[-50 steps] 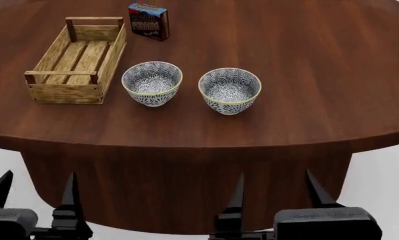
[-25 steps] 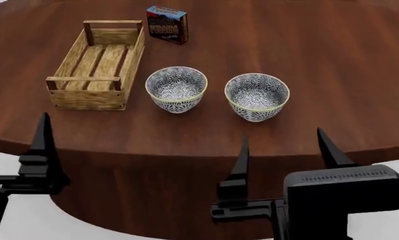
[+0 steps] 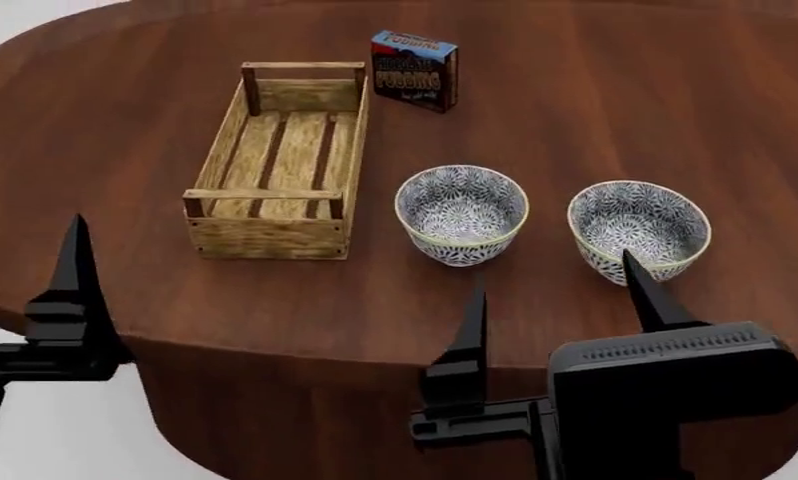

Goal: Stack the left bowl on the right bowl and place them in the tray.

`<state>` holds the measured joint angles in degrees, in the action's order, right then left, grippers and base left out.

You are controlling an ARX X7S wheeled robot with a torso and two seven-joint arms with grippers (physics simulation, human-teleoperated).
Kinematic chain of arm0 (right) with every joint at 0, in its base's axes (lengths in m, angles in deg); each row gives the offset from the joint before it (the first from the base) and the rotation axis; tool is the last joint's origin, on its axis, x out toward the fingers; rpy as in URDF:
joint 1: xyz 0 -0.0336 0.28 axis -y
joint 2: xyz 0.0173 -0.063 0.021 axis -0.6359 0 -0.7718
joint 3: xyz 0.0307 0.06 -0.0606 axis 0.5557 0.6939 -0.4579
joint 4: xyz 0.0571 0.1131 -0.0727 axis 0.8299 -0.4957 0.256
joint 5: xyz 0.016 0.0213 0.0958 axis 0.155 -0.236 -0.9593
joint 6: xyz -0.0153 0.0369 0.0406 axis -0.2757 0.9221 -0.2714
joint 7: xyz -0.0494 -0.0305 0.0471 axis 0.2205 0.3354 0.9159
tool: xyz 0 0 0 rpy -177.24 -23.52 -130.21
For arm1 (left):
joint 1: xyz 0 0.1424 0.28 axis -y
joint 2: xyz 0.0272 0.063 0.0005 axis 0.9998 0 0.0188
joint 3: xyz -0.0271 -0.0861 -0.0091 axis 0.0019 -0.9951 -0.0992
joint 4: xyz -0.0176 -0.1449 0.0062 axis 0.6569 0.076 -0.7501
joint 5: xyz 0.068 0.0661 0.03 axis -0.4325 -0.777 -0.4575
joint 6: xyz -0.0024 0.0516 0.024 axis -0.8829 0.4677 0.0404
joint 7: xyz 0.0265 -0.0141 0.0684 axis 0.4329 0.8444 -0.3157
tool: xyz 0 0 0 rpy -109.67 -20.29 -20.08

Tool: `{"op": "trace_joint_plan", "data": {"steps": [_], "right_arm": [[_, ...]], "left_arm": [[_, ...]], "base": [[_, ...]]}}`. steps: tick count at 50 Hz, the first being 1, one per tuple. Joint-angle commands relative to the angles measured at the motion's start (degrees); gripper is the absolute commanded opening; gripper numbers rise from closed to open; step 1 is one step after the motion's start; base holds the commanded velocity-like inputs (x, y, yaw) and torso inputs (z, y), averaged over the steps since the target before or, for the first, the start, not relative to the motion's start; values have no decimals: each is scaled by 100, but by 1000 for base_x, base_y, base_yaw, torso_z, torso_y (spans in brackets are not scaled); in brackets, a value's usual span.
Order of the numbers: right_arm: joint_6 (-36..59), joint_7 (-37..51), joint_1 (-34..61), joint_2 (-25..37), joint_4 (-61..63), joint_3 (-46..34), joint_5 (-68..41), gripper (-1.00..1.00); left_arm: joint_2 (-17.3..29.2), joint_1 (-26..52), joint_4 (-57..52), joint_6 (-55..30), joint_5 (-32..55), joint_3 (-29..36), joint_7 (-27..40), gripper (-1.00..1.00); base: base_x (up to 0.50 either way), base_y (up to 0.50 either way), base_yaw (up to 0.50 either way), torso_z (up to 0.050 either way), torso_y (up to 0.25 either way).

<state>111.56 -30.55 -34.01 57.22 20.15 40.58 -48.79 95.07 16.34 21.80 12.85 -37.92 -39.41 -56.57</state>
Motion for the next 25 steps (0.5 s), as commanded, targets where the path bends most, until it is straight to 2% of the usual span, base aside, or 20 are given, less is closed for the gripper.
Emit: {"op": "trace_joint_plan", "data": {"steps": [1,25], "right_arm": [[27,11,27,86,52,-125,27,100],[-84,6,21,130,53,-183,-77,100]], "left_arm": [[21,-28,-58,2,51,36,47,100],[117,-52,-49,51,132,39,110,100]], "base": [[480,219,0,0,0],[500,43,0,0,1]]}}
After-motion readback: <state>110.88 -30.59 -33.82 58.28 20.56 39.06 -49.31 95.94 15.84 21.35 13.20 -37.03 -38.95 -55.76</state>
